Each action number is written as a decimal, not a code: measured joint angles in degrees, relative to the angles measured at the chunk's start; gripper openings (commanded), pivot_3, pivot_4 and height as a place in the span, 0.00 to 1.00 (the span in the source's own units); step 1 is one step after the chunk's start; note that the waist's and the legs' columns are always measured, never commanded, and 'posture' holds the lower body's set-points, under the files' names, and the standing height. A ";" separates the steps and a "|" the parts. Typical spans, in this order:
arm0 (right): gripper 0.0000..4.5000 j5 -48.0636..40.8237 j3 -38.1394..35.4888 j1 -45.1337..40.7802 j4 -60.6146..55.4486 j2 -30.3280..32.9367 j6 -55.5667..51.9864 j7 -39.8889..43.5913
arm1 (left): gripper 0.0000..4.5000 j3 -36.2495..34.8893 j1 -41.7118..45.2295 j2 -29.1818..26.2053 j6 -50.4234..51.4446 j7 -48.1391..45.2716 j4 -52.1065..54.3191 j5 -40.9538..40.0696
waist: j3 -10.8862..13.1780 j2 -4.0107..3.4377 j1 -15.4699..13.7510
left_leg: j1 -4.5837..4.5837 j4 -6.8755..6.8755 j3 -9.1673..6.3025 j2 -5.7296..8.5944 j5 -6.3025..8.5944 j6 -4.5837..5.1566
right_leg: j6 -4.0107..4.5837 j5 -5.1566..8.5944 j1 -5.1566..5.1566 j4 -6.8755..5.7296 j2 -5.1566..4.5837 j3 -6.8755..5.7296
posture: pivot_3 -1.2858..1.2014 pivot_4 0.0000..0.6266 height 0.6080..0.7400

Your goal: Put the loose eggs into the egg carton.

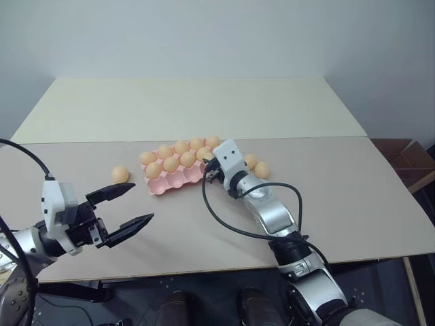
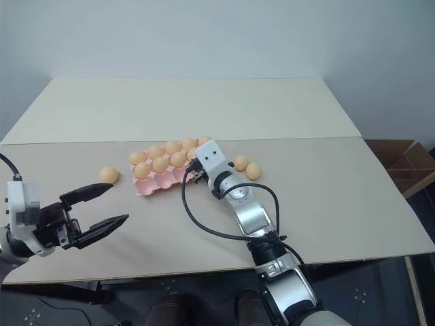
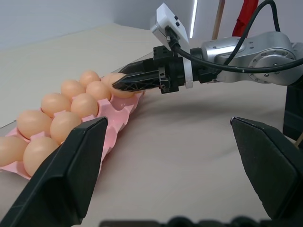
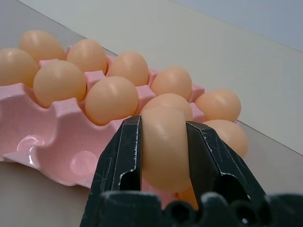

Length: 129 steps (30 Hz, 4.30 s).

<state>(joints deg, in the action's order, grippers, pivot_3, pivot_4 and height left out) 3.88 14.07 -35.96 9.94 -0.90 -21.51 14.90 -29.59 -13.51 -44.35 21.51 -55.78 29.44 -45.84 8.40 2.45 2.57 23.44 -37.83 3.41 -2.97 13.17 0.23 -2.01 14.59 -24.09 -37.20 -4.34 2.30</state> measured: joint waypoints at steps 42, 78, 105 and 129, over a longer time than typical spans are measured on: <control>0.99 -13.12 -9.46 37.61 -44.93 13.83 4.34 8.92 | 1.00 4.41 -5.87 15.09 -7.03 10.00 2.88 5.62 | -0.02 0.04 -0.40 | -0.08 0.00 0.02 0.03 0.00 0.00 | -0.03 0.01 0.10 0.09 0.02 0.09 | 0.52 0.24 1.00; 0.99 2.80 -3.31 22.78 -35.96 11.26 -17.85 -9.70 | 1.00 14.07 7.55 -0.24 5.00 5.02 1.09 4.96 | -0.02 0.02 -1.75 | 0.01 -0.01 0.08 0.07 0.00 0.00 | -0.04 0.02 0.01 0.10 0.01 0.12 | 0.52 0.24 1.00; 0.87 5.88 -7.74 11.45 -10.36 6.98 -12.96 -15.26 | 1.00 13.35 7.20 -1.36 4.72 2.21 1.93 4.65 | -0.01 0.01 -1.16 | 0.04 -0.01 0.07 0.06 0.00 0.00 | -0.07 -0.01 -0.02 0.07 0.03 0.14 | 0.52 0.24 1.00; 0.26 -9.34 -4.54 17.34 -46.06 16.37 -27.36 6.00 | 1.00 -2.56 -7.12 -0.89 3.19 0.56 -0.08 6.43 | 0.03 -0.06 -0.05 | -0.15 0.00 0.05 -0.05 0.00 0.00 | 0.00 -0.02 0.06 0.06 0.09 0.10 | 0.52 0.24 1.00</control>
<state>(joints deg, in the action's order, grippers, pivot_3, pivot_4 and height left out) -5.46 9.54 -18.62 -36.12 15.47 -48.86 20.89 -32.15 -20.63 -45.24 24.70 -55.23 29.36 -39.41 8.44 2.39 2.52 23.29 -37.83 3.46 -3.02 13.16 0.23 -2.01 14.57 -24.03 -37.14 -4.25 2.41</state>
